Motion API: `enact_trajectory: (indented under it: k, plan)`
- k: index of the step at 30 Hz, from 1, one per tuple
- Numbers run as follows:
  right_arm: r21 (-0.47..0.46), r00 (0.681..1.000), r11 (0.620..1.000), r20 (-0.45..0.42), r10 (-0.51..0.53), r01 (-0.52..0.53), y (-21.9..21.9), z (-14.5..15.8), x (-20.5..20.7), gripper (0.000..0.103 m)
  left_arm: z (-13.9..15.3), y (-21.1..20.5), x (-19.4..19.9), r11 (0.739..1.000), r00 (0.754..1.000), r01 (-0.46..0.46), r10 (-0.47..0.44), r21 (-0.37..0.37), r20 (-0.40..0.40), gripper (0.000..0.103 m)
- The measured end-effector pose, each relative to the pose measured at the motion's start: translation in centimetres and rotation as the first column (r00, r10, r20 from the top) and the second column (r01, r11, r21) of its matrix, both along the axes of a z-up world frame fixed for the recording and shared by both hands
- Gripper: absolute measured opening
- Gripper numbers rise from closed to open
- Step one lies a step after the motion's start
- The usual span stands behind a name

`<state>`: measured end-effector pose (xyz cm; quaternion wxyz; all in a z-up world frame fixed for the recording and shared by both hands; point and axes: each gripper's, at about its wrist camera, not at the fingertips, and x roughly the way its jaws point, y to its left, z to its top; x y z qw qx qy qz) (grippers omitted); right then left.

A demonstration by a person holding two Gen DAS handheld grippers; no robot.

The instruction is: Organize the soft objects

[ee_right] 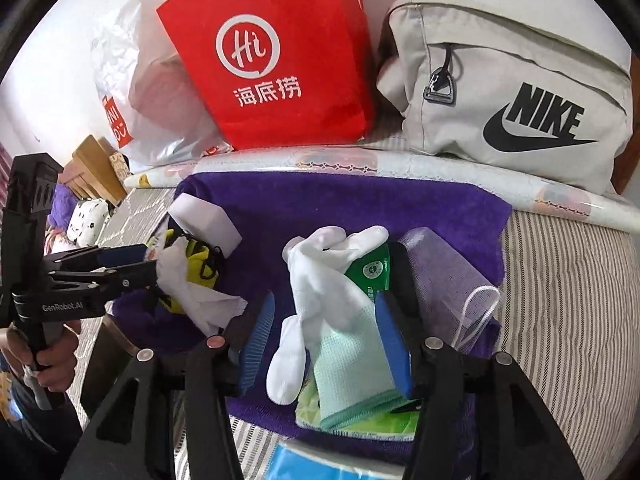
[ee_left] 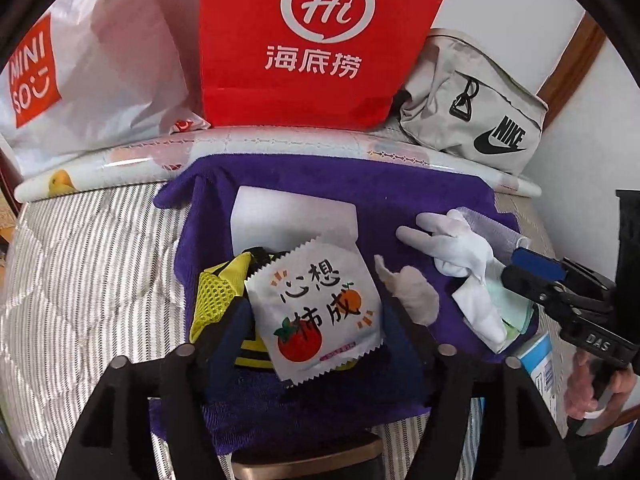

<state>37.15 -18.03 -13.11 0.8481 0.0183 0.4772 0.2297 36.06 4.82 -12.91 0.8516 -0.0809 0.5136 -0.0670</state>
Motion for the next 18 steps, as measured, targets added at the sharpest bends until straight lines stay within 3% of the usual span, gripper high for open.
enact_trajectory:
  k: [11, 18]
  plan:
    - [0.003, 0.999, 1.0, 0.039, -0.007, 0.007, -0.4, 2.1, -2.1, 0.055, 1.9, 0.1, -1.5, 0.999, 0.999, -0.032, 0.032, 0.039, 0.023, 0.075]
    - [0.007, 0.998, 1.0, 0.064, -0.014, 0.013, -0.8, 4.0, -5.3, 0.055, 3.9, -0.3, -4.4, 0.997, 0.998, -0.027, 0.022, 0.076, 0.055, 0.075]
